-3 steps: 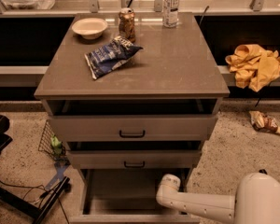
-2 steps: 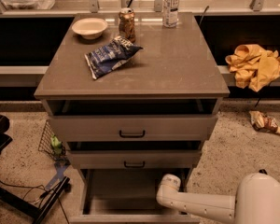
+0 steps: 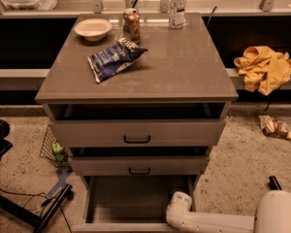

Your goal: Open bottom drawer

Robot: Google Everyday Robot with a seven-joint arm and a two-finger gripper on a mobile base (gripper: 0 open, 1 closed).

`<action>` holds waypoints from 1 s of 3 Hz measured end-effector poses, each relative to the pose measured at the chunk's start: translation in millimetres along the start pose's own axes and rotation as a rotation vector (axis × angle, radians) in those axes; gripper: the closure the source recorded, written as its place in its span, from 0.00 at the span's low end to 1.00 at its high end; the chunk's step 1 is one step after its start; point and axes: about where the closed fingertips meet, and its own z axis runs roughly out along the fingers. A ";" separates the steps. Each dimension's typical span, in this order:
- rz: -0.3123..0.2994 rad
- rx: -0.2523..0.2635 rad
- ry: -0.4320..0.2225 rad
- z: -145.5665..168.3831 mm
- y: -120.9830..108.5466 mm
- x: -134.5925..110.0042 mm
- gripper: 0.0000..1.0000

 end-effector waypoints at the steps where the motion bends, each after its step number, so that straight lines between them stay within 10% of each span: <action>1: 0.037 -0.023 0.002 -8.7 31.6 11.7 1.00; 2: 0.074 -0.083 -0.020 -25.4 93.7 19.3 1.00; 3: 0.074 -0.084 -0.020 -24.5 90.5 16.6 0.99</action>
Offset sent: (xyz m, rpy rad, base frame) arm -0.2277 0.0069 0.0147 0.1313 0.1851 -0.1233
